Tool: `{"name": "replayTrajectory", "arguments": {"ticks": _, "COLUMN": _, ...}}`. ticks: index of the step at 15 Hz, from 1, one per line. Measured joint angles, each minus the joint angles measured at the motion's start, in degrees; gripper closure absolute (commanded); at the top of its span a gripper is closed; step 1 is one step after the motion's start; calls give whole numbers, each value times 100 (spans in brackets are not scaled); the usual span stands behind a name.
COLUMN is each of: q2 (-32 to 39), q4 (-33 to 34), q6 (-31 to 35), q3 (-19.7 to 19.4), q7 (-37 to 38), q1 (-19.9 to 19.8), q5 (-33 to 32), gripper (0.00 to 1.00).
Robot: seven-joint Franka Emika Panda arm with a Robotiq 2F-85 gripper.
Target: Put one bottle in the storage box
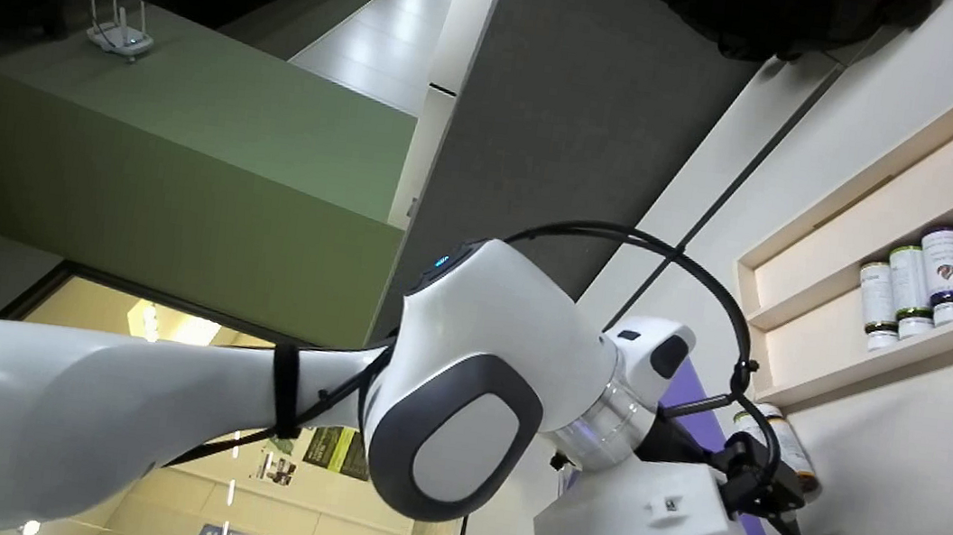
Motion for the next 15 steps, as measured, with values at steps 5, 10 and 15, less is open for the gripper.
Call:
{"name": "replayTrajectory", "arguments": {"ticks": 5, "q2": 381, "q4": 435, "q6": 29, "q3": 295, "q7": 785, "q1": -77, "q5": -633, "gripper": 0}}
{"name": "replayTrajectory", "arguments": {"ticks": 10, "q2": 503, "q4": 606, "q6": 18, "q3": 646, "q7": 1121, "q1": -213, "q5": -812, "gripper": 0}}
{"name": "replayTrajectory", "arguments": {"ticks": 15, "q2": 557, "q4": 645, "q6": 17, "q3": 854, "q7": 1568, "q1": -203, "q5": -968, "gripper": 0}}
